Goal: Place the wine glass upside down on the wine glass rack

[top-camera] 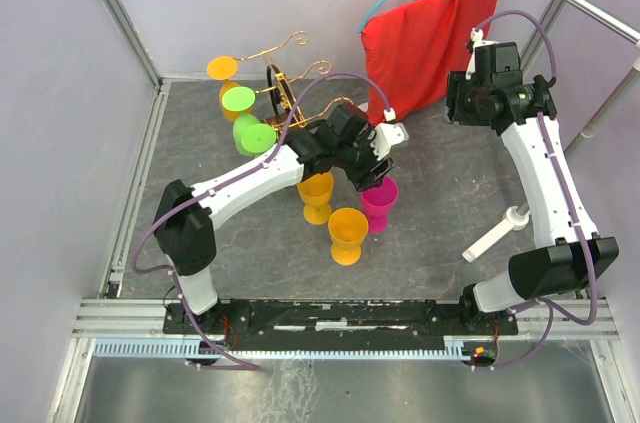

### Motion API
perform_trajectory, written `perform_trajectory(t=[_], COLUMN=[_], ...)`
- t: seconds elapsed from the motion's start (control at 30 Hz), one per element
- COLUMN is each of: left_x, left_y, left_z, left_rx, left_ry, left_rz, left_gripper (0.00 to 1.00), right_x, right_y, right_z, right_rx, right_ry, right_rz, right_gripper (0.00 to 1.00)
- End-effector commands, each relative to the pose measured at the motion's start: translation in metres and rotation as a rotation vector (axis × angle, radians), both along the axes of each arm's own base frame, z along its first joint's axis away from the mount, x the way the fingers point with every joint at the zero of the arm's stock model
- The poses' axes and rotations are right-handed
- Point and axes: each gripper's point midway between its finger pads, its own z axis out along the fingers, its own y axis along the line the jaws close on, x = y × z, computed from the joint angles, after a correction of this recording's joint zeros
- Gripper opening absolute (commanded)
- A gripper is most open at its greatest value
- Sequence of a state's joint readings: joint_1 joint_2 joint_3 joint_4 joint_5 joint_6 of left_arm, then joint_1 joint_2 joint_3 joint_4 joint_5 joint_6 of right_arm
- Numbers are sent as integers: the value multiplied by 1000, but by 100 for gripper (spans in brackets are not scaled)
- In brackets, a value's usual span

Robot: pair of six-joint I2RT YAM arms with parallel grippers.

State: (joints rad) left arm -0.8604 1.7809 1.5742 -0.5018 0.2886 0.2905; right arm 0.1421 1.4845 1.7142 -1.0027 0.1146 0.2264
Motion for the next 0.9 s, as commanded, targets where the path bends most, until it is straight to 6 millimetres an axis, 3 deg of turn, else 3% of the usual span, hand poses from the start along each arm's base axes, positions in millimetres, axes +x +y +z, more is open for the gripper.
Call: perform_trajectory(t=[0.0, 0.27, 0.67, 0.87], left_x=[6, 6, 5, 3], left_y=[-6, -11, -14, -16], left_z=[12, 3, 0, -3], left_rx=[15, 46, 50, 57], left_ry=[-71, -53, -45, -43], left_rz=[-23, -32, -50, -53], left_gripper=[65, 58, 20, 16], right_x=[4, 7, 10, 10], right_y=[-3, -3, -2, -2], right_z=[15, 17, 22, 23], right_rx=[-2, 5, 9, 9], right_ry=[-66, -78, -93, -97], right_rz=[3, 8, 14, 15], right_gripper=[64, 64, 64, 64])
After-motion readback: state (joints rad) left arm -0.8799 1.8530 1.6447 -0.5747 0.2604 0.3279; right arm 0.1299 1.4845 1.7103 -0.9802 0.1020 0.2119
